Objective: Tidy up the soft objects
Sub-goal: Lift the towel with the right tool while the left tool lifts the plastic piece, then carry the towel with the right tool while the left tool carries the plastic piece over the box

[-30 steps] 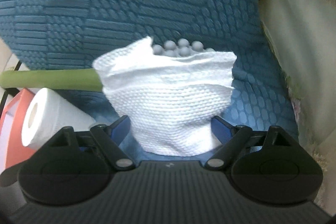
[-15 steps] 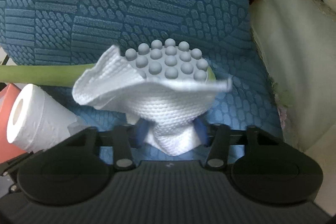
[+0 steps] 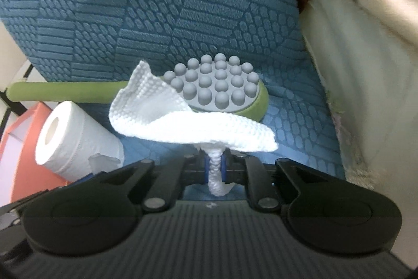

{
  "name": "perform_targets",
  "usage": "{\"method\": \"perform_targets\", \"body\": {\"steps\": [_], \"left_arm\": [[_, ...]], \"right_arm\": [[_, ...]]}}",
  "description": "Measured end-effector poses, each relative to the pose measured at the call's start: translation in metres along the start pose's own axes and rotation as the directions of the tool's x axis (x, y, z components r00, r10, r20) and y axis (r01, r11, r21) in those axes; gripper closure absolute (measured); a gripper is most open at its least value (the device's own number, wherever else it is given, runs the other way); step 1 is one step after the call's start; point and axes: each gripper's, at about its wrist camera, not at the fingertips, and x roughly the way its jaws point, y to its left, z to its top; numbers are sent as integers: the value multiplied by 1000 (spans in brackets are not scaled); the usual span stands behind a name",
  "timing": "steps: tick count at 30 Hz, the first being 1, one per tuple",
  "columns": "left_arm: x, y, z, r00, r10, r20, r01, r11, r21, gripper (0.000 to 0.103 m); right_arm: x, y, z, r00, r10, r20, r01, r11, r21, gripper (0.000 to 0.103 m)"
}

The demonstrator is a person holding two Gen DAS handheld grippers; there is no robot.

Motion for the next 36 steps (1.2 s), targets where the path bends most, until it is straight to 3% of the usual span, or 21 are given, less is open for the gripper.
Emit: {"method": "perform_targets", "body": {"steps": [11,20,36], "left_arm": [[-21,5,-14,999,-35,-3,35,999,-9,97],[-37,13,-36,999,-46,-18,46,999,-23,97],[-99,19,-65,995,-91,-41,90,996,-27,97]], "right_arm": [[-48,-2,-28,1000,15,10,-15,999,-30,91],[-62,-6,-50,999,43,-12,-43,999,-31,91],[-123,3,-108,999,39,-29,-41,998,-42,91]]}}
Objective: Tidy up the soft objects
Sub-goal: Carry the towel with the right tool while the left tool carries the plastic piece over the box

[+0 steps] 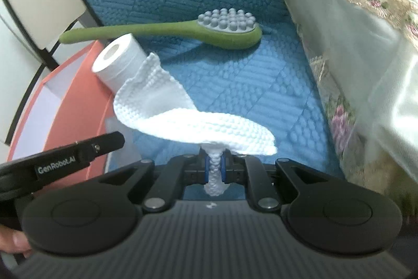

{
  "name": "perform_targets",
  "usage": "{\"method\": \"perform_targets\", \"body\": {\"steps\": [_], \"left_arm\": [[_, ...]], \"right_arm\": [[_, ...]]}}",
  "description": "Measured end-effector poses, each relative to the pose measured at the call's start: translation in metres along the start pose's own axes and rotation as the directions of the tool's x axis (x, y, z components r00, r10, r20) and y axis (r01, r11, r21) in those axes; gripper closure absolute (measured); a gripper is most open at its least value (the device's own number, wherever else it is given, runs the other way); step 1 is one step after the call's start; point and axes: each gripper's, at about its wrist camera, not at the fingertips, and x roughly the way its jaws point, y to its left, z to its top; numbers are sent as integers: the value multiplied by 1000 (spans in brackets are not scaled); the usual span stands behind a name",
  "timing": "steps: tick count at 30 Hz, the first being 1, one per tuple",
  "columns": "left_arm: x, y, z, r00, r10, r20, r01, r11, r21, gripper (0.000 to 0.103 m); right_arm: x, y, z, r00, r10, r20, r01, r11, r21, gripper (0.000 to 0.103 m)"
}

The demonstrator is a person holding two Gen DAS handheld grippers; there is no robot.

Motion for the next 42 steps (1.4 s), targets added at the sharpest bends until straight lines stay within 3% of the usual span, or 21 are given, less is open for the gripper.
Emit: {"method": "perform_targets", "body": {"steps": [7,15,24,35,42], "left_arm": [[-46,6,4,999,20,28,-20,1000,-20,97],[-94,33,26,998,24,58,-17,992,-121,97],[-150,67,60,993,35,109,-17,986,-164,97],[-211,140,104,975,105,198,-57,971,-234,97],[-212,201,110,976,136,171,-84,956,-280,97]], "right_arm": [[-23,35,7,999,33,0,-33,998,-54,90],[-49,69,21,997,79,18,-77,991,-106,90],[-76,128,51,989,131,73,-116,977,-181,90],[-86,216,87,966,228,125,-191,948,-255,90],[-61,275,79,964,250,89,-209,922,-325,90]]}}
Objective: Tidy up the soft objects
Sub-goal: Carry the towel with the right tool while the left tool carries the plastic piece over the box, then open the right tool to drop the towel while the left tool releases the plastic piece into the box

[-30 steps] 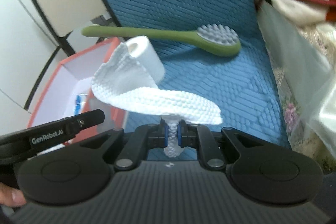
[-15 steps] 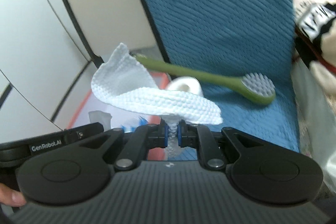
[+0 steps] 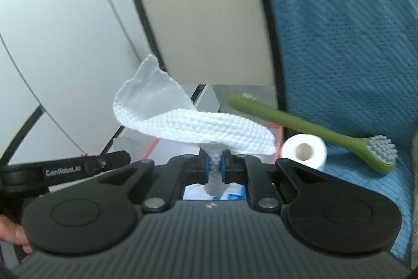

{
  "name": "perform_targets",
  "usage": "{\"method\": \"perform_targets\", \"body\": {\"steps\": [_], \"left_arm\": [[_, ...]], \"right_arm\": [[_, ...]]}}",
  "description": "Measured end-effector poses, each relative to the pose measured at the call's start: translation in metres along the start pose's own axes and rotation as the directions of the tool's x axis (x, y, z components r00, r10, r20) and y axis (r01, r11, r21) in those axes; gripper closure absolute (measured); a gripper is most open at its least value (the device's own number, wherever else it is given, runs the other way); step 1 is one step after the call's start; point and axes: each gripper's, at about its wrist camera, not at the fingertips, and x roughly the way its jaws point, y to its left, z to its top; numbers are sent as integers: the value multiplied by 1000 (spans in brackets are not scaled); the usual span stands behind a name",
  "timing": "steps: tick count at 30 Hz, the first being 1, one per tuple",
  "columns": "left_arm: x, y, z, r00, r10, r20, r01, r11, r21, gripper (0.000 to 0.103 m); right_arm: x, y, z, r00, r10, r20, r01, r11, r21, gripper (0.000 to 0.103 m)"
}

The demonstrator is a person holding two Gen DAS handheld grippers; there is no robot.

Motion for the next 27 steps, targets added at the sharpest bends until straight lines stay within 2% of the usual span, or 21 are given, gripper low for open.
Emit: {"method": "perform_targets", "body": {"steps": [11,17,22,24,26,27], "left_arm": [[47,67,-27,988,44,-150,-46,999,-11,97],[68,80,-50,975,36,-220,-41,999,-21,96],[74,85,-55,973,37,-229,-47,998,-39,94],[72,87,-54,973,50,-225,-64,996,-56,80],[67,89,-52,976,43,-215,-60,995,-73,71],[64,89,-50,978,43,-206,-60,995,-76,68]], "right_arm": [[76,18,-35,986,-38,-163,32,999,-35,90],[98,14,-55,971,-76,-226,69,997,-41,89],[102,13,-63,964,-88,-250,83,996,-33,87],[100,12,-63,964,-82,-253,80,997,-18,80],[97,11,-61,966,-74,-247,76,997,-2,44],[92,11,-61,969,-68,-237,71,997,2,37]]}}
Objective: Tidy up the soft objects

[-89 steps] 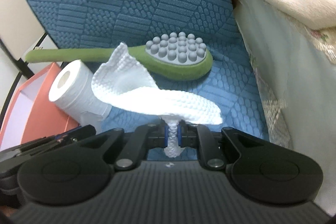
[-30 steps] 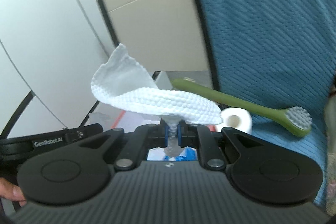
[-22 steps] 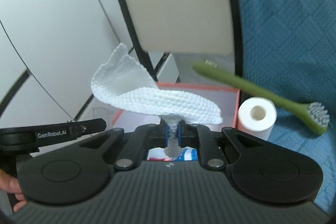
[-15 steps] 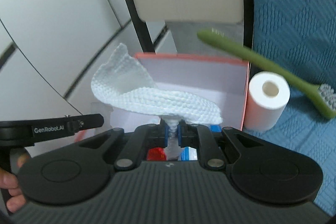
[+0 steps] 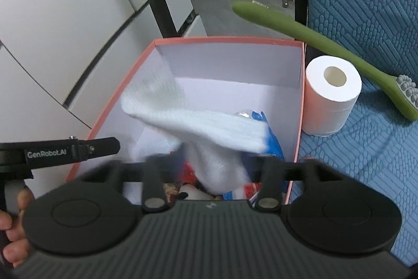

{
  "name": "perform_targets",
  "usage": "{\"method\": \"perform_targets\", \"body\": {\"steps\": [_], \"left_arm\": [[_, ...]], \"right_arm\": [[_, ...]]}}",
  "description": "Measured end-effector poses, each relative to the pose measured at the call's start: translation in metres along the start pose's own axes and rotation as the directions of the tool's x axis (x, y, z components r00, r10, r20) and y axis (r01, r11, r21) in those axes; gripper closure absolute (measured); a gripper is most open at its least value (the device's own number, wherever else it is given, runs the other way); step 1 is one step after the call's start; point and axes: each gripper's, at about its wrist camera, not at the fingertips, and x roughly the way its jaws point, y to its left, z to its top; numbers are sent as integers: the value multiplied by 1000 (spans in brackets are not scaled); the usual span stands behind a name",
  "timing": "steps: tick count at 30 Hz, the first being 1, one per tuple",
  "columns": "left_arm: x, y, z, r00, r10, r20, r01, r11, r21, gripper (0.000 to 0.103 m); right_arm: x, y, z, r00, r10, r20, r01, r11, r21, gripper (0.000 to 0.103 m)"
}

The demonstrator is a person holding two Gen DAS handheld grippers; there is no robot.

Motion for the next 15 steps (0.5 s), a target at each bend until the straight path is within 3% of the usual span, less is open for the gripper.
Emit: {"method": "perform_targets", "body": {"steps": [1,5,15], "left_arm": [[-4,-1,1,1000,6,6,-6,1000,1,67],[-25,-10,3,999,17,37,-18,1000,24,63],[-100,-45,-4,990,-5,141,-11,994,109,62]], "right_arm": [[-3,1,0,1000,5,8,-5,1000,-1,29],[-21,0,2,999,10,50,-10,1000,5,29],[-99,-3,9,979,40,201,-37,999,-21,29]]}}
